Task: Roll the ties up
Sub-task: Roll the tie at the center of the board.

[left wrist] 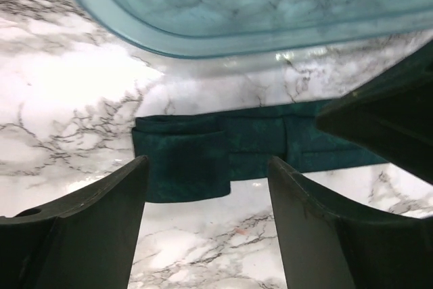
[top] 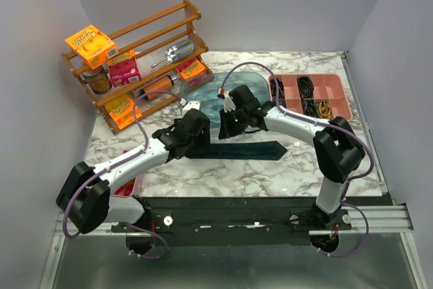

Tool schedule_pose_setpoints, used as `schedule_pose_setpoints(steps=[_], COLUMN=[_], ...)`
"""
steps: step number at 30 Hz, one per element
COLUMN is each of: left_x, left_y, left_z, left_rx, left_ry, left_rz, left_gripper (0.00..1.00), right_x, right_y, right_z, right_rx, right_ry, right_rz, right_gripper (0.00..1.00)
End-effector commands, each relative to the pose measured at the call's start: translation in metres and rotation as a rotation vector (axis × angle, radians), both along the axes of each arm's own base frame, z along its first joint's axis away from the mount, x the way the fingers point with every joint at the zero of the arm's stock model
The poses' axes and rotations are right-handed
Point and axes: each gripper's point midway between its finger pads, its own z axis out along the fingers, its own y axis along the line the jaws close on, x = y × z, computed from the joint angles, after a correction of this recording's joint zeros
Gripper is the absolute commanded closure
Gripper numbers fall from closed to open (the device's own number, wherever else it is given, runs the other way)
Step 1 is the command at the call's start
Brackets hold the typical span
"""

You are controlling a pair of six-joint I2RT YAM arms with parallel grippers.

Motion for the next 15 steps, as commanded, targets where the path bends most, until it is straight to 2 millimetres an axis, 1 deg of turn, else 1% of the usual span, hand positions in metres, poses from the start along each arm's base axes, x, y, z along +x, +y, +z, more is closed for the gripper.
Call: schedule_pose_setpoints(steps=[1,2,3,4,5,6,7,8,10,11,12,15], left_x=[0.006,0.002,-0.001,0.005,0.0,0.0,0.002,-0.001,-0.002,-0.002,-0.002,-0.003], left_y=[0.01,0.014,0.013,0.022,0.025,0.027,0.029,0.034,0.033,0.042,0.044,0.05], left_z=[0.014,0.008,0.011,0.012,0.005,0.006,0.009,0.0,0.007,-0.001,0.0,-0.007], left_rx=[-0.189,-0.208,-0.254,-0.28,-0.296,-0.324,-0.377,-0.395,-0.472,-0.484,-0.498,-0.523], left_ry=[-0.015,0.0,0.004,-0.005,0.014,0.016,0.019,0.038,0.025,0.036,0.029,0.044], left_rz=[0.015,0.015,0.006,0.033,0.035,0.046,0.043,0.057,0.04,0.067,0.071,0.086], left_gripper=[0.2,0.18,0.18,0.17,0.16,0.15,0.15,0.14,0.13,0.12,0.11,0.11], right_x=[-0.005,-0.009,-0.009,-0.011,-0.013,-0.015,-0.016,-0.018,-0.02,-0.018,-0.019,-0.017], right_y=[0.032,0.036,0.04,0.047,0.051,0.054,0.06,0.062,0.067,0.068,0.068,0.065], right_z=[0.021,0.02,0.02,0.017,0.017,0.014,0.016,0.007,0.001,-0.002,-0.01,-0.018], right_rx=[0.071,0.073,0.072,0.067,0.065,0.061,0.069,0.052,0.039,0.027,0.015,-0.014], right_ry=[-0.03,-0.016,-0.016,-0.011,-0.01,-0.006,-0.009,0.013,0.021,0.019,0.031,0.032], right_rz=[0.089,0.108,0.12,0.135,0.145,0.155,0.165,0.171,0.185,0.183,0.186,0.178], right_gripper=[1.0,0.99,0.99,1.0,1.0,0.99,0.99,0.99,1.0,0.99,1.0,1.0])
